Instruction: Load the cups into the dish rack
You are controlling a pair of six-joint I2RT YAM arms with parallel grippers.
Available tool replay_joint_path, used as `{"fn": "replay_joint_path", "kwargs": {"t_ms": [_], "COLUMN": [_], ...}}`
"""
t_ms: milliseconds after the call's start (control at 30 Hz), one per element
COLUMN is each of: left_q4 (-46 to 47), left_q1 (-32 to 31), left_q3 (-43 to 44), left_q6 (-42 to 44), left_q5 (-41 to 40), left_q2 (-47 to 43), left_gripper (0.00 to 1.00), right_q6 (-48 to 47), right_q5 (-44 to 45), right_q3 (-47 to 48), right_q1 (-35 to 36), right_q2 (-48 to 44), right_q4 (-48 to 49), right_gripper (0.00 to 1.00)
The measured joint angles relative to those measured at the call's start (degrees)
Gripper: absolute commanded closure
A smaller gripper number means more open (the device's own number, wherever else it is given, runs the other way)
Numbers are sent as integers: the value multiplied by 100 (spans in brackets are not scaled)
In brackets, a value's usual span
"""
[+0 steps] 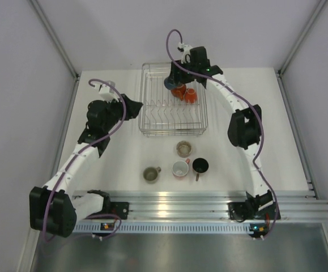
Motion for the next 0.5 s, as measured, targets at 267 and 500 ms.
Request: {"fn": "replay_joint_path", "kwargs": {"t_ms": [267, 500], "left_q4": [-2, -2], "left_q1": [13, 13], "left_q3": [0, 0], "left_q6": [9, 9], "left_q5": [-26, -24], "left_q2": [79, 87], "left_gripper": [41, 41], "right_q6": [-173, -350], "right_q5": [74, 74], "right_q3": [52, 76], "right_q1": [221, 398], "right_q2": [46, 90], "right_q4": [-269, -476], "right_gripper": [100, 100]}}
